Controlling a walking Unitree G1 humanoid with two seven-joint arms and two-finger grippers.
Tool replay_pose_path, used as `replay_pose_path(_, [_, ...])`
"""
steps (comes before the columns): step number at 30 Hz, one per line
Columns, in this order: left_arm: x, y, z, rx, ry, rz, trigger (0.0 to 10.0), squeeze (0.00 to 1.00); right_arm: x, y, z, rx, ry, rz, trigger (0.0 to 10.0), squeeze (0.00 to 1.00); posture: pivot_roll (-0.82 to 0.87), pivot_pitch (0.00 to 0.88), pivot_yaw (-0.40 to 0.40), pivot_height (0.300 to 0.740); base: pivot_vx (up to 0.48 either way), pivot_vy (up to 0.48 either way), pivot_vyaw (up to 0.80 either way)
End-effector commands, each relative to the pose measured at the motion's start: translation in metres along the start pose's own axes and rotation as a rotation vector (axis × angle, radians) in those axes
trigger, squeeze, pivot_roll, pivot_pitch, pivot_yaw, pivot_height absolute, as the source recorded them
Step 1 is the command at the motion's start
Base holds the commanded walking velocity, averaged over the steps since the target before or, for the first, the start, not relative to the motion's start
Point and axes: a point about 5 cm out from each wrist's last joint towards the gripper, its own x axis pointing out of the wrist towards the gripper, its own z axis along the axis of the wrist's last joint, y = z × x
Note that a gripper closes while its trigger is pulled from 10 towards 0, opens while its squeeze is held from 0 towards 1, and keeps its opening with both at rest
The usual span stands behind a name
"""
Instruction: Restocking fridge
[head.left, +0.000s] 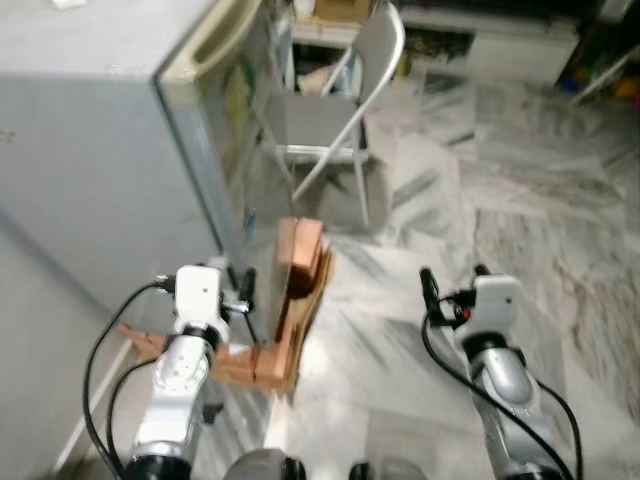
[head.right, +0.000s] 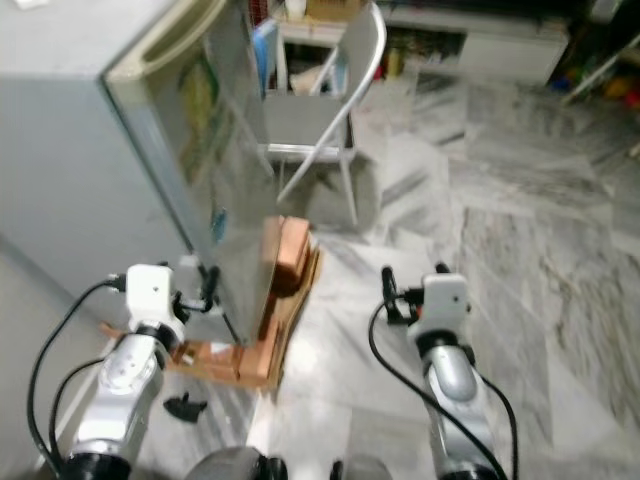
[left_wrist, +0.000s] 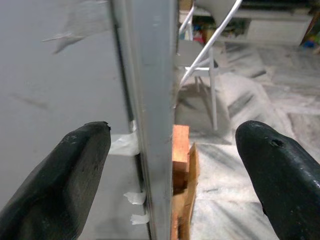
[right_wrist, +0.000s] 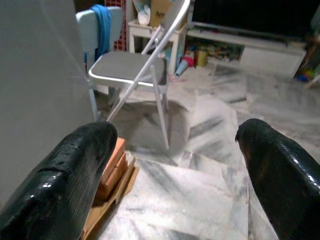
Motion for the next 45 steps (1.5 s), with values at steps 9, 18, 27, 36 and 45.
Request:
replay_pose_path(9, [0.014, 0.002, 0.008, 0.003, -0.022, -0.015, 10.0, 0.0, -0.002, 0.0, 0.002, -0.15, 0.015, -0.003, 10.0, 0.0, -0.01, 0.069, -0.01, 0.74, 0.0, 0.0, 0.0])
replay_pose_path(18, [0.021, 0.001, 0.018, 0.009, -0.073, -0.062, 10.0, 0.0, 0.0, 0.016, 0.008, -0.117, 0.001, 0.059, 10.0, 0.0, -0.02, 0.069, 0.012, 0.74, 0.137, 0.0, 0.0])
replay_pose_path(27, [0.018, -0.003, 0.014, 0.002, -0.066, -0.058, 10.0, 0.0, -0.003, 0.022, 0.011, -0.062, -0.02, 0.108, 10.0, 0.0, -0.02, 0.08, 0.01, 0.74, 0.376, 0.0, 0.0])
replay_pose_path(36, [0.016, -0.003, 0.014, -0.024, -0.064, -0.045, 10.0, 0.0, -0.006, 0.021, 0.018, -0.062, -0.058, 0.113, 10.0, 0.0, -0.01, 0.104, -0.004, 0.74, 0.0, 0.0, 0.0])
replay_pose_path(45, [0.015, -0.004, 0.018, -0.04, -0.081, -0.048, 10.0, 0.0, -0.007, 0.019, 0.022, -0.03, -0.069, 0.092, 10.0, 0.0, -0.01, 0.128, -0.011, 0.74, 0.061, 0.0, 0.45])
